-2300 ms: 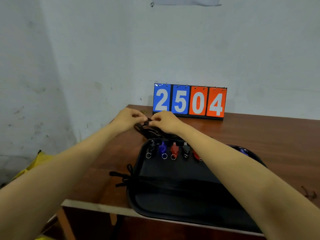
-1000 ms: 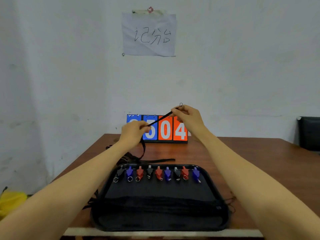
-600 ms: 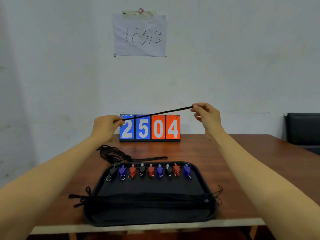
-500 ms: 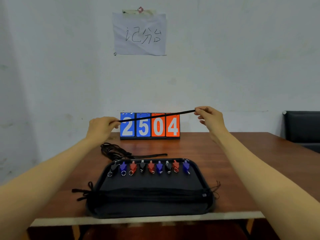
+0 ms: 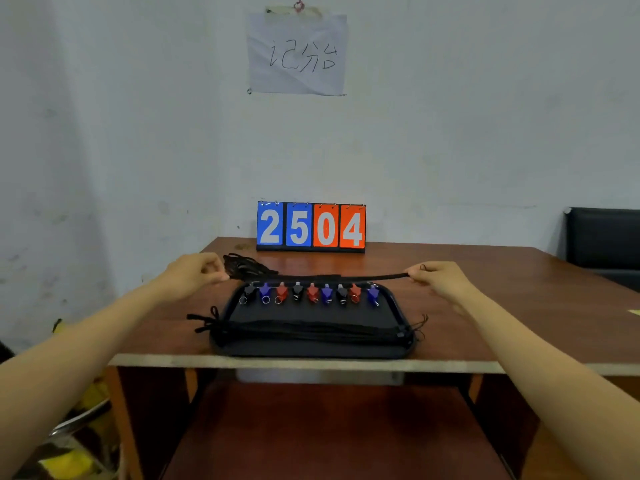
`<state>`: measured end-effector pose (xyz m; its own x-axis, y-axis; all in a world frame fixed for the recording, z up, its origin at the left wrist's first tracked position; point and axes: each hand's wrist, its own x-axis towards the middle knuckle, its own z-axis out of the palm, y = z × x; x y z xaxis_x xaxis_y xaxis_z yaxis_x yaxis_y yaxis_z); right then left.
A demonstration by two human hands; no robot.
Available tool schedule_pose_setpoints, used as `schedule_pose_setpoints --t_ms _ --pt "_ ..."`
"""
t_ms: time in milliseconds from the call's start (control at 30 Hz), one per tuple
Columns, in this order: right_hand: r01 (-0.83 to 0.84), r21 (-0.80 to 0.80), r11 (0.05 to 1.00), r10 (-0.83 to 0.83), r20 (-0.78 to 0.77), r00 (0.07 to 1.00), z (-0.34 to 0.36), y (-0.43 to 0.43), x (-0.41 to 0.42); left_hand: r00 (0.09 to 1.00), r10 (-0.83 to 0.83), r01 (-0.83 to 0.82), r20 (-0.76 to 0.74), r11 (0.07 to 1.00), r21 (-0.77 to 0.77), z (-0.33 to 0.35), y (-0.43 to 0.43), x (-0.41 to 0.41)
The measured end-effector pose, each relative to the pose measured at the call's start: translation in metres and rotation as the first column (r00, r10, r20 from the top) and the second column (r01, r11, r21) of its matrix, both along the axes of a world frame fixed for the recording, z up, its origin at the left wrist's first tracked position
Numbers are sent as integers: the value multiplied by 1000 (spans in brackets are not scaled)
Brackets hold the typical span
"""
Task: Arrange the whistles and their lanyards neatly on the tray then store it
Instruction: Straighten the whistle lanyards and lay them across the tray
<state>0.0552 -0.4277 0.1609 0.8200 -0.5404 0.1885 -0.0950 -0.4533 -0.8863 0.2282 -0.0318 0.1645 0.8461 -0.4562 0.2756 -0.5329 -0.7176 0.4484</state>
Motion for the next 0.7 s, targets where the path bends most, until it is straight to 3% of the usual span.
schedule_pose_setpoints --t_ms 133,300,700 --pt "-43 -169 985 11 -189 982 -16 7 -13 1000 19 -21 23 997 80 -18 7 -12" --pt "-108 -317 942 5 -309 951 -28 16 -25 997 73 -76 35 991 106 -33 13 -19" --pt "-200 -369 908 31 -418 908 -37 26 -30 987 164 -163 0 985 54 -58 23 -24"
